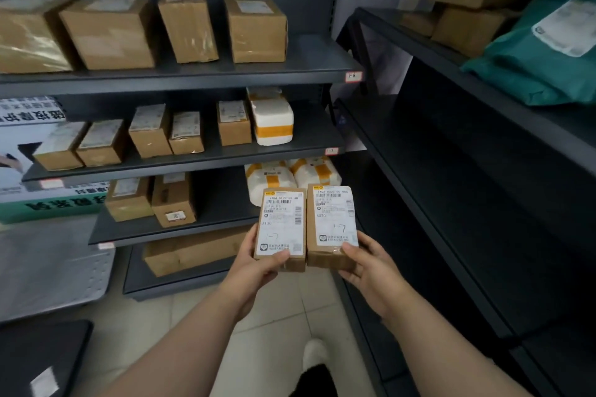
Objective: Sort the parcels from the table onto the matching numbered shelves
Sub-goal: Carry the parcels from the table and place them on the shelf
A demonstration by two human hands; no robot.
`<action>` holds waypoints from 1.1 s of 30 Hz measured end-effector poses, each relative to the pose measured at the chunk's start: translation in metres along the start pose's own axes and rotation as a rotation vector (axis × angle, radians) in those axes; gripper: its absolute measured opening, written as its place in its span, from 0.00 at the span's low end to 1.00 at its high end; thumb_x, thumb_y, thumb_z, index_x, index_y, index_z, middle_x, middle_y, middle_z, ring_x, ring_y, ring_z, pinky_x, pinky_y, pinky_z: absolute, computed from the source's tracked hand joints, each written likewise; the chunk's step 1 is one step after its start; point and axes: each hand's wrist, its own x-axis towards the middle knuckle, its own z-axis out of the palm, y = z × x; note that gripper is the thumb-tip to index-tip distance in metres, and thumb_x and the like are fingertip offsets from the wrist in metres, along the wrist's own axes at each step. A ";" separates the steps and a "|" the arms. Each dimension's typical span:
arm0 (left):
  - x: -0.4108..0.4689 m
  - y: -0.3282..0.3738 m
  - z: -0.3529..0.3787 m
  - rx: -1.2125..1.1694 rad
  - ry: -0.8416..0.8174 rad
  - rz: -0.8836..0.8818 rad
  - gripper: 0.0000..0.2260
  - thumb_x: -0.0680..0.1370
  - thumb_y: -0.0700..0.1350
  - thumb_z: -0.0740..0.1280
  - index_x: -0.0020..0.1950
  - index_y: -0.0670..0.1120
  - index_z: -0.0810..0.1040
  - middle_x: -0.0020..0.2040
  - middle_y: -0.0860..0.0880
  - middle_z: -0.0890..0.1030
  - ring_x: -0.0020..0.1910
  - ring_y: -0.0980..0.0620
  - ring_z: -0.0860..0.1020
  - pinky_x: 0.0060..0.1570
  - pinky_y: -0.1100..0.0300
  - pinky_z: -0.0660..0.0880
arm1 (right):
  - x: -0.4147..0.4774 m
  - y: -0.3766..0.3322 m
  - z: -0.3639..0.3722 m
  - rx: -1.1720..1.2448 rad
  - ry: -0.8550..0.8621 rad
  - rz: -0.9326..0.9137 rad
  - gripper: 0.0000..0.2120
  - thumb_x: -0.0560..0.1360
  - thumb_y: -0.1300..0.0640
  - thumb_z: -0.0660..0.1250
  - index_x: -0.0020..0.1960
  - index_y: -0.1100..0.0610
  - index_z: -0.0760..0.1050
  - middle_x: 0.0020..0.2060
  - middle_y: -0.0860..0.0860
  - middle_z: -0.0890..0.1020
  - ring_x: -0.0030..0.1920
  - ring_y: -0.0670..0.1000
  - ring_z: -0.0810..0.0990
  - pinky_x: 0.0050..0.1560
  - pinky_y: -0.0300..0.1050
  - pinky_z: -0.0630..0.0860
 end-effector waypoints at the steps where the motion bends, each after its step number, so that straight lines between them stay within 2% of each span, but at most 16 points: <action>1: 0.012 0.002 0.002 -0.009 0.002 -0.002 0.35 0.70 0.37 0.75 0.71 0.59 0.65 0.61 0.52 0.80 0.60 0.48 0.77 0.64 0.43 0.72 | 0.011 -0.005 -0.001 0.002 0.000 0.005 0.23 0.75 0.63 0.69 0.67 0.53 0.69 0.59 0.55 0.81 0.58 0.56 0.80 0.53 0.48 0.77; 3: 0.037 0.006 0.009 -0.024 0.005 -0.001 0.36 0.70 0.37 0.75 0.72 0.58 0.65 0.61 0.51 0.80 0.60 0.48 0.78 0.62 0.45 0.74 | 0.037 -0.017 -0.002 0.001 -0.007 0.012 0.23 0.75 0.63 0.68 0.68 0.54 0.69 0.58 0.56 0.81 0.58 0.56 0.80 0.51 0.48 0.77; 8: 0.103 0.024 0.031 -0.046 0.026 -0.009 0.39 0.67 0.39 0.76 0.73 0.57 0.64 0.60 0.51 0.80 0.60 0.48 0.78 0.58 0.49 0.76 | 0.110 -0.056 -0.009 -0.023 -0.019 0.021 0.25 0.75 0.61 0.69 0.70 0.54 0.68 0.57 0.54 0.82 0.58 0.55 0.81 0.59 0.51 0.74; 12: 0.149 0.037 0.051 -0.066 0.070 -0.022 0.42 0.64 0.41 0.78 0.74 0.55 0.63 0.59 0.51 0.81 0.58 0.49 0.80 0.57 0.50 0.77 | 0.161 -0.085 -0.014 -0.048 -0.030 0.041 0.22 0.76 0.61 0.67 0.69 0.53 0.69 0.56 0.54 0.83 0.57 0.54 0.81 0.52 0.48 0.75; 14: 0.172 0.041 0.061 -0.060 0.089 -0.019 0.41 0.66 0.40 0.77 0.74 0.54 0.63 0.59 0.51 0.81 0.58 0.49 0.80 0.56 0.51 0.78 | 0.187 -0.099 -0.016 -0.066 -0.037 0.044 0.21 0.77 0.60 0.66 0.69 0.53 0.70 0.56 0.53 0.83 0.57 0.54 0.80 0.50 0.47 0.75; 16: 0.196 0.044 0.070 -0.061 0.099 -0.019 0.41 0.67 0.39 0.77 0.75 0.54 0.62 0.60 0.51 0.80 0.58 0.49 0.80 0.57 0.51 0.78 | 0.214 -0.112 -0.020 -0.093 -0.041 0.045 0.21 0.77 0.60 0.66 0.69 0.52 0.70 0.56 0.52 0.83 0.58 0.53 0.80 0.54 0.49 0.75; 19: 0.230 0.047 0.079 -0.089 0.114 -0.038 0.42 0.67 0.40 0.77 0.76 0.53 0.60 0.61 0.50 0.80 0.57 0.50 0.79 0.51 0.56 0.78 | 0.256 -0.127 -0.026 -0.157 -0.019 0.061 0.22 0.76 0.59 0.67 0.69 0.51 0.71 0.57 0.52 0.82 0.60 0.54 0.79 0.61 0.52 0.72; 22: 0.263 0.045 0.086 -0.102 0.128 -0.054 0.40 0.69 0.39 0.76 0.76 0.51 0.60 0.61 0.49 0.79 0.57 0.50 0.80 0.44 0.60 0.78 | 0.289 -0.132 -0.028 -0.202 -0.019 0.078 0.21 0.77 0.59 0.67 0.69 0.51 0.71 0.57 0.51 0.82 0.59 0.53 0.79 0.61 0.51 0.72; 27: 0.307 0.037 0.089 -0.115 0.155 -0.065 0.36 0.68 0.41 0.78 0.72 0.51 0.65 0.60 0.49 0.80 0.58 0.49 0.80 0.56 0.52 0.77 | 0.327 -0.133 -0.022 -0.187 0.000 0.111 0.16 0.78 0.59 0.65 0.64 0.50 0.74 0.56 0.52 0.82 0.59 0.53 0.79 0.59 0.50 0.73; 29: 0.320 0.036 0.089 -0.097 0.167 -0.060 0.39 0.66 0.44 0.80 0.72 0.51 0.65 0.61 0.49 0.80 0.59 0.50 0.79 0.62 0.49 0.74 | 0.340 -0.134 -0.019 -0.181 -0.005 0.115 0.12 0.78 0.59 0.64 0.60 0.48 0.75 0.56 0.51 0.82 0.58 0.52 0.79 0.60 0.50 0.72; 33: 0.339 0.039 0.091 -0.050 0.206 -0.039 0.36 0.69 0.43 0.77 0.73 0.50 0.62 0.62 0.49 0.79 0.60 0.51 0.78 0.62 0.53 0.73 | 0.361 -0.136 -0.013 -0.205 0.009 0.076 0.11 0.80 0.57 0.63 0.61 0.49 0.75 0.56 0.51 0.82 0.58 0.50 0.79 0.60 0.49 0.73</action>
